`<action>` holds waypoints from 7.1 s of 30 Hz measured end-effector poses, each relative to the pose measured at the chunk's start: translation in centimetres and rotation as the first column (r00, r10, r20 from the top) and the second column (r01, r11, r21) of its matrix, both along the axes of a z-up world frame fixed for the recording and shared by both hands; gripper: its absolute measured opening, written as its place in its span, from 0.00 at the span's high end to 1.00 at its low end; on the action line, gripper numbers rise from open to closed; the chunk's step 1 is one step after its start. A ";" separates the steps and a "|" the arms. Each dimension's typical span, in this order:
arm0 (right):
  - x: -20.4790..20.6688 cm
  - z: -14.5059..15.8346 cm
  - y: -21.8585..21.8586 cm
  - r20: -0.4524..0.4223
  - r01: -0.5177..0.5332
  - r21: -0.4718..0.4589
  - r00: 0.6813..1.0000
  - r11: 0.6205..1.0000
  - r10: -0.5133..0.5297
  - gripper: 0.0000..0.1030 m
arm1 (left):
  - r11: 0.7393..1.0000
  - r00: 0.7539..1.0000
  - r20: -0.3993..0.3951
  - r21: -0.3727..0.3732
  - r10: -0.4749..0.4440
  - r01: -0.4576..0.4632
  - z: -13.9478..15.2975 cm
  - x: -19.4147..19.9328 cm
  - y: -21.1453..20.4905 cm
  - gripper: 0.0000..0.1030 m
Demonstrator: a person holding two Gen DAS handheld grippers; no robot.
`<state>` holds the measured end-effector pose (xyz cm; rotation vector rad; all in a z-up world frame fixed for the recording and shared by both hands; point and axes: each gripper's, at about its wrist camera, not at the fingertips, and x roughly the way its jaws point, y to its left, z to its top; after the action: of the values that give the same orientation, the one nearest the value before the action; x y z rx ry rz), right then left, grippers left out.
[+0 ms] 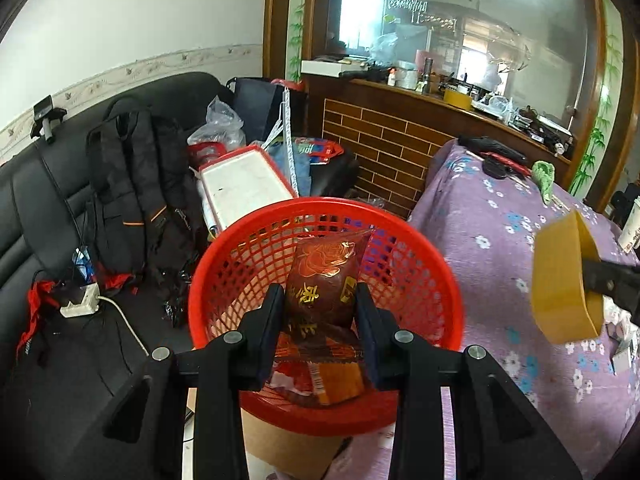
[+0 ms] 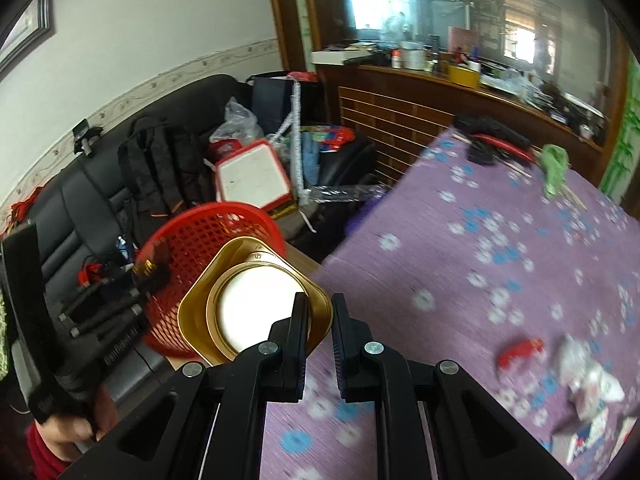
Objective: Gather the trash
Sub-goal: 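Open both tools over the red wastebasket to drop the items, then move both open tools back over the table, then grasp the red-and-pink cloth bundle with left tool while right tool grasps the white medicine box, then carry the cloth bundle and medicine box with both tools to the wastebasket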
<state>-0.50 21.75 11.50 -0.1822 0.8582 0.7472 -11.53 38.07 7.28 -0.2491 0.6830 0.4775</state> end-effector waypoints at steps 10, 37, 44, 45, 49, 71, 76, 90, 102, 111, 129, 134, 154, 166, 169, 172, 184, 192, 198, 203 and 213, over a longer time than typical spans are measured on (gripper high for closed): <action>1.5 -1.3 5.7 -0.059 -0.030 0.045 0.998 0.999 0.033 0.73 | 1.000 1.000 0.009 0.002 0.030 -0.030 0.0 -0.2 1.4 0.44; -3.0 -3.0 -26.4 -0.154 0.412 0.116 0.906 0.904 -0.393 0.65 | 0.919 0.919 -0.084 0.059 -0.385 0.391 -1.0 3.5 -20.6 0.31; -2.5 -3.1 -33.6 -0.215 0.546 0.177 0.833 0.819 -0.509 0.60 | 0.869 0.864 -0.126 0.024 -0.487 0.494 0.0 7.4 -25.8 0.29; -2.5 -3.1 -34.3 -0.223 0.557 0.185 0.826 0.810 -0.517 0.60 | 0.871 0.864 -0.134 0.018 -0.485 0.491 -0.1 8.2 -26.2 0.29; -2.5 -3.3 -36.2 -0.238 0.580 0.202 0.811 0.789 -0.535 0.58 | 0.866 0.849 -0.188 -0.015 -0.494 0.500 -1.1 11.4 -28.0 0.28; 0.2 -5.6 -36.5 -0.353 0.654 0.166 0.738 0.738 -0.575 0.39 | 0.865 0.855 -0.144 -0.014 -0.498 0.501 -3.4 14.9 -29.2 0.52; 1.9 -6.6 -34.9 -0.387 0.687 0.121 0.698 0.717 -0.603 0.38 | 0.874 0.875 -0.043 0.040 -0.483 0.484 -2.0 11.0 -28.5 0.52; 3.3 -6.8 -32.1 -0.257 0.688 -0.058 0.689 0.723 -0.677 0.42 | 0.871 0.871 0.000 0.023 -0.491 0.491 -2.9 10.9 -27.7 0.52; 3.9 -6.7 -32.6 -0.369 0.753 -0.025 0.605 0.658 -0.706 0.35 | 0.873 0.873 0.013 0.037 -0.487 0.487 -2.8 10.7 -27.6 0.52; 4.8 -7.5 -30.5 -0.254 0.739 -0.135 0.619 0.661 -0.744 0.33 | 0.862 0.862 0.025 0.048 -0.506 0.505 -2.7 10.4 -27.8 0.52; 1.0 -7.4 -35.1 -0.160 0.681 -0.136 0.702 0.720 -0.694 0.65 | 0.856 0.856 0.019 0.034 -0.516 0.516 -2.7 10.7 -28.0 0.52; -0.5 -5.1 -33.2 0.013 0.658 0.007 0.753 0.753 -0.658 0.65 | 0.855 0.855 0.018 0.041 -0.519 0.518 -2.8 10.7 -28.1 0.52; -1.3 -6.1 -31.3 0.103 0.611 0.084 0.780 0.787 -0.617 0.65 | 0.864 0.865 0.012 0.056 -0.502 0.500 -2.9 10.8 -28.0 0.52; -1.3 -6.2 -30.9 0.111 0.597 0.082 0.790 0.798 -0.603 0.65 | 0.864 0.865 0.007 0.057 -0.501 0.500 -3.0 10.8 -27.9 0.52; -1.3 -6.2 -30.8 0.112 0.596 0.082 0.791 0.799 -0.601 0.65 | 0.864 0.865 0.006 0.059 -0.501 0.500 -3.1 10.8 -27.9 0.52; -1.3 -6.2 -30.8 0.115 0.595 0.081 0.792 0.800 -0.600 0.65 | 0.864 0.865 0.006 0.058 -0.501 0.500 -3.1 10.8 -27.9 0.52; -1.3 -6.1 -30.5 0.122 0.587 0.077 0.796 0.806 -0.592 0.65 | 0.864 0.866 0.004 0.058 -0.501 0.499 -3.1 10.8 -27.8 0.52; -1.3 -6.1 -30.4 0.124 0.583 0.077 0.800 0.809 -0.588 0.65 | 0.866 0.867 0.000 0.057 -0.498 0.497 -3.2 10.8 -27.7 0.52; -1.5 -5.8 -30.6 0.128 0.586 0.091 0.795 0.805 -0.593 0.65 | 0.872 0.874 -0.013 0.058 -0.487 0.486 -3.6 10.8 -27.3 0.52; -2.3 -5.2 -30.6 0.105 0.575 0.099 0.805 0.812 -0.583 0.65 | 0.881 0.884 -0.011 0.079 -0.468 0.467 -3.3 10.4 -27.4 0.52; -4.2 -3.7 -30.9 0.094 0.552 0.112 0.822 0.826 -0.562 0.65 | 0.893 0.898 -0.006 0.102 -0.440 0.439 -1.5 8.7 -27.1 0.51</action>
<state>-4.70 -9.14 7.85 0.0982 0.7098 0.2109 -2.83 10.92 5.82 0.0026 0.6720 0.0733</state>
